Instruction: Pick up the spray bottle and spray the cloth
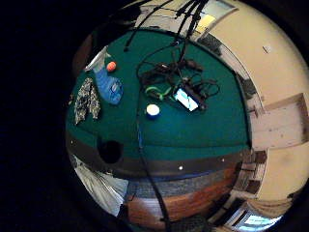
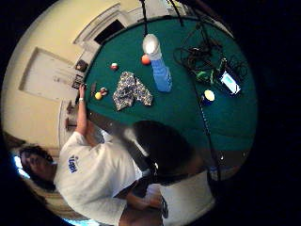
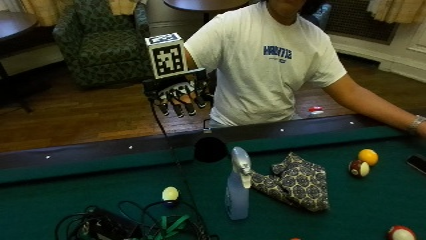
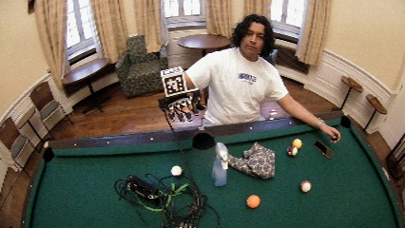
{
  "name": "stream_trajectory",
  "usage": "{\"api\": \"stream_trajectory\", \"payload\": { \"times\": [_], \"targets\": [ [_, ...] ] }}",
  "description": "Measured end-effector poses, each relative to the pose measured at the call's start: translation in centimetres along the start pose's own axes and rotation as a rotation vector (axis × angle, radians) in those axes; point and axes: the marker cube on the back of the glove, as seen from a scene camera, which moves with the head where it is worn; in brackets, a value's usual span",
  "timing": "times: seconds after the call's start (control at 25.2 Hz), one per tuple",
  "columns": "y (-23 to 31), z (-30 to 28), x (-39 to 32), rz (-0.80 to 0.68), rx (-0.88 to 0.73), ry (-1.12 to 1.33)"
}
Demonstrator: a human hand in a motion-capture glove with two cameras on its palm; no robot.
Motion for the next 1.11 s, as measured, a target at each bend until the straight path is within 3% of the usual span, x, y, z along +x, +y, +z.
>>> {"api": "stream_trajectory", "payload": {
  "times": [0.44, 1.11],
  "targets": [
    [0.4, 1.1, 5.3, 0.101, -0.007, -0.049],
    [-0.4, 4.1, 11.2, 0.062, -0.037, -0.025]
  ]
}}
